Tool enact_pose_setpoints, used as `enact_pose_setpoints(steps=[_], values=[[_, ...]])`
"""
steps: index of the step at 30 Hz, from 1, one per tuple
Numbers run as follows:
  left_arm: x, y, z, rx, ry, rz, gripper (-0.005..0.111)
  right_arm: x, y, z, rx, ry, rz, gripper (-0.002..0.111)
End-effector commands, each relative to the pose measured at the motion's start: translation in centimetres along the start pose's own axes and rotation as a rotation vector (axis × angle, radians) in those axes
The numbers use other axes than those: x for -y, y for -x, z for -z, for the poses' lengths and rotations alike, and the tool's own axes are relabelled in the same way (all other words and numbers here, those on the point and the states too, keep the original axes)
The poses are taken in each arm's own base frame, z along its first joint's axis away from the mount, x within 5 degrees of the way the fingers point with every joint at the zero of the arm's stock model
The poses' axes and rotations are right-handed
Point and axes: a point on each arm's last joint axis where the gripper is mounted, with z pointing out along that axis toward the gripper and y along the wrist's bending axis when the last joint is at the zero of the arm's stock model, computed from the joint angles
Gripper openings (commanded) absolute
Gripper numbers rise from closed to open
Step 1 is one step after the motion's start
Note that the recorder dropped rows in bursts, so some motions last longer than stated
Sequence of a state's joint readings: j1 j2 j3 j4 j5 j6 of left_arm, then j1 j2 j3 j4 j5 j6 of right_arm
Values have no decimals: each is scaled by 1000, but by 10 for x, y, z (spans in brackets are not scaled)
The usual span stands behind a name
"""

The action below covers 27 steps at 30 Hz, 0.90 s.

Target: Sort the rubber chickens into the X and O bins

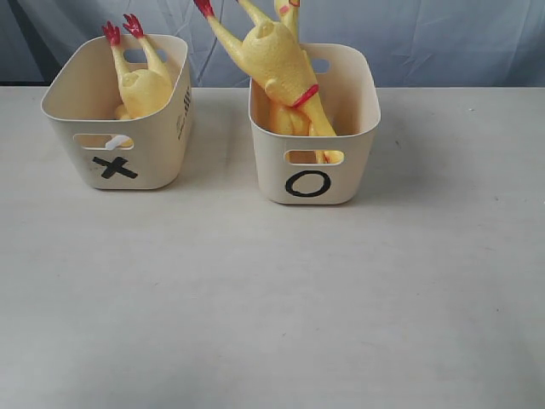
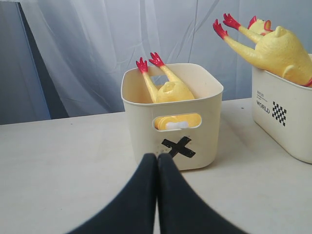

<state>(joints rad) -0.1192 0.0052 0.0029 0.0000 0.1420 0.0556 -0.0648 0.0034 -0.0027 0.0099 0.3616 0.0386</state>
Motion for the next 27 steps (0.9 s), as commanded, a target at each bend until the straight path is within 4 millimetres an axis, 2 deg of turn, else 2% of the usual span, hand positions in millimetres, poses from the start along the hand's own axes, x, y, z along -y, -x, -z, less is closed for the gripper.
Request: enact_pose_setpoints(steps=[1,27], values=[[0,2,1,16,-2,6,0,0,-1,0,2,4,60,-1],[0,2,1,16,-2,6,0,-3,-1,0,2,47,101,-1]])
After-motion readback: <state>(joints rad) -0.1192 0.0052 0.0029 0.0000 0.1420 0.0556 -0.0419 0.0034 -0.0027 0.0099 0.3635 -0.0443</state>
